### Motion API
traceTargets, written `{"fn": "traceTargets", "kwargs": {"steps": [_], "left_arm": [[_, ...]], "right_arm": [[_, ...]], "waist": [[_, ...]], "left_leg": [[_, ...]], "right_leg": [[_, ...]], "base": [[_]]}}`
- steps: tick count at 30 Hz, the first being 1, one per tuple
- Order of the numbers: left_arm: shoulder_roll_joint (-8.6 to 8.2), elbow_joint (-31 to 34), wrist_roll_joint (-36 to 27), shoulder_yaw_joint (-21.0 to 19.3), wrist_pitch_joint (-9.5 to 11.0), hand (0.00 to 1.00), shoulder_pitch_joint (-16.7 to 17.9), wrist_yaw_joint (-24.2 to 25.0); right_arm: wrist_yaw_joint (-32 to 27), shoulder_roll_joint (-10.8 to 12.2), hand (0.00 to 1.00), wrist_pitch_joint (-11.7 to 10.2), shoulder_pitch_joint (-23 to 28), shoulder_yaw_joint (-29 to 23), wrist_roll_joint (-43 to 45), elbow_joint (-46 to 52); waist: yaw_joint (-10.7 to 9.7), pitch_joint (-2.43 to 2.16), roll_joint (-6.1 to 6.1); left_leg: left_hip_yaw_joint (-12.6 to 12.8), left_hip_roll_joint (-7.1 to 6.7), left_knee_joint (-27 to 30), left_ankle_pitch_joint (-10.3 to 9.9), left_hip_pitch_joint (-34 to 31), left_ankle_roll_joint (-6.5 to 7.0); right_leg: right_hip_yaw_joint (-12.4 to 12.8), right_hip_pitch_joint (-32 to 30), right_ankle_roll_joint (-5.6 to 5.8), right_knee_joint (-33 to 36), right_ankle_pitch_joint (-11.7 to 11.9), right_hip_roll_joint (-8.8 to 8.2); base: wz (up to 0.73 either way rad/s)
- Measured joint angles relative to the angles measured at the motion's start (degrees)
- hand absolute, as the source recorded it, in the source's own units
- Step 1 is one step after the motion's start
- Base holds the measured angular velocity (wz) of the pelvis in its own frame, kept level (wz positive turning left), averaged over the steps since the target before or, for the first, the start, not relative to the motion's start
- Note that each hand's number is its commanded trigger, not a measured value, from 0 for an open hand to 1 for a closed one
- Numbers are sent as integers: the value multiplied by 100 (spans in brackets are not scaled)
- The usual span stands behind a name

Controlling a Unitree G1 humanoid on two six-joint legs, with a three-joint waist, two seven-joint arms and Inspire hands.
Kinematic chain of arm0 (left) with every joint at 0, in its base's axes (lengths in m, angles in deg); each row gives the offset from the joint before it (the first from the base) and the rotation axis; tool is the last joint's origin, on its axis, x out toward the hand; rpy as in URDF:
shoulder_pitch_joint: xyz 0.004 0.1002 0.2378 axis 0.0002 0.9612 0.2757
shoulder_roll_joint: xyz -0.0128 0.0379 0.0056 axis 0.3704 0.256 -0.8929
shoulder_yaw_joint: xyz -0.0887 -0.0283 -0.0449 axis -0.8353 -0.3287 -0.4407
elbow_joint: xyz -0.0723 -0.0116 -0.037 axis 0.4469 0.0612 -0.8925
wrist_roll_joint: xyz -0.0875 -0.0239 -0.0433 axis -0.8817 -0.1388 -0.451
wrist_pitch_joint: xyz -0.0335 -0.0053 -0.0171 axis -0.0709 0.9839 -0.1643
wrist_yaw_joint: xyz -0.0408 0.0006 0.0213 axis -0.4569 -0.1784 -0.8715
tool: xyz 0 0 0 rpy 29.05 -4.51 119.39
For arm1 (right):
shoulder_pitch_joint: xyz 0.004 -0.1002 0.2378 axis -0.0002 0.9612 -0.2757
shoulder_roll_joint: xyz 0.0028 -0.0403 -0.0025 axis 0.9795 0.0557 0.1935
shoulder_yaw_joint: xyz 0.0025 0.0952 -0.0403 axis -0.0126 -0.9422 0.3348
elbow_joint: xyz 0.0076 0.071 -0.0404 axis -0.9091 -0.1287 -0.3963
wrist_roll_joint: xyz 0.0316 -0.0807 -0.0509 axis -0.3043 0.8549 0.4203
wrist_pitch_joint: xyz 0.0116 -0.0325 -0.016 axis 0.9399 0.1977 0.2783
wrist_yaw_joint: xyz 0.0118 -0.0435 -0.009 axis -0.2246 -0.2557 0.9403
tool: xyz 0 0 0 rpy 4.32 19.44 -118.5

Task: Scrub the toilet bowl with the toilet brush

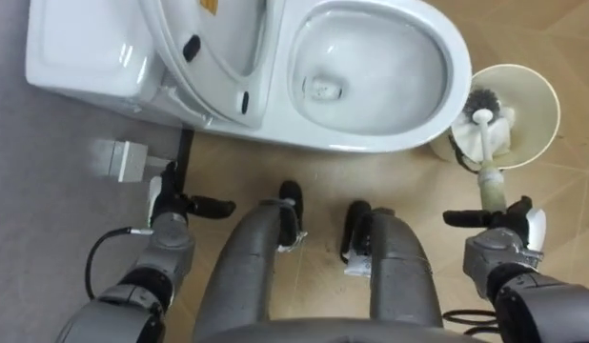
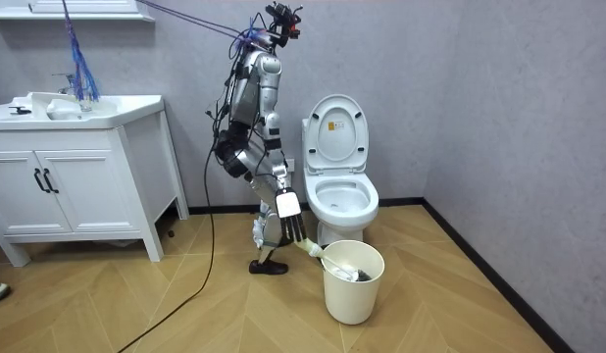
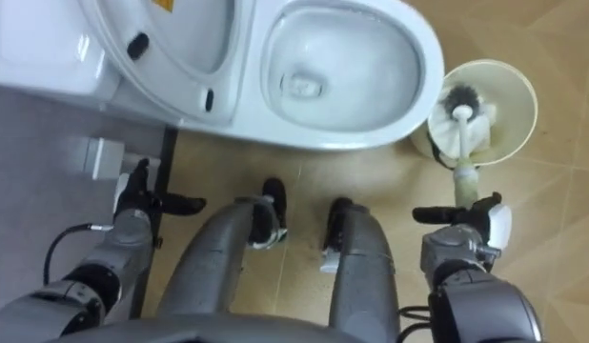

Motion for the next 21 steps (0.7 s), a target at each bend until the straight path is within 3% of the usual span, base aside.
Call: {"fn": "traceTargets", "kwargs": {"steps": [3,10,21], "left_arm": [[2,146,-2,17,3,0,-92,-23],[166,453,-110,186,1,0,-348,-56],[193,1041,-117,471,3,0,-395,-103]], "right_arm": [[18,-127,0,14,-87,5,-450,50],[283,-373,0,18,-313,108,-833,84],[352,-465,0,3,-565,480,-933,-84]], "waist": [[-23,18,-31],[-72,27,-94],[-40,43,-118]], "left_leg": [[-30,-78,348,-8,-395,5],[-70,-94,1062,-47,-1265,-36],[-79,-89,1729,-155,-1931,-49]], "right_leg": [[-8,-417,-61,483,-123,-133],[-31,-1254,-179,1267,-329,-250],[15,-1919,-316,1979,-471,-332]], "base": [[19],[8],[1]]}}
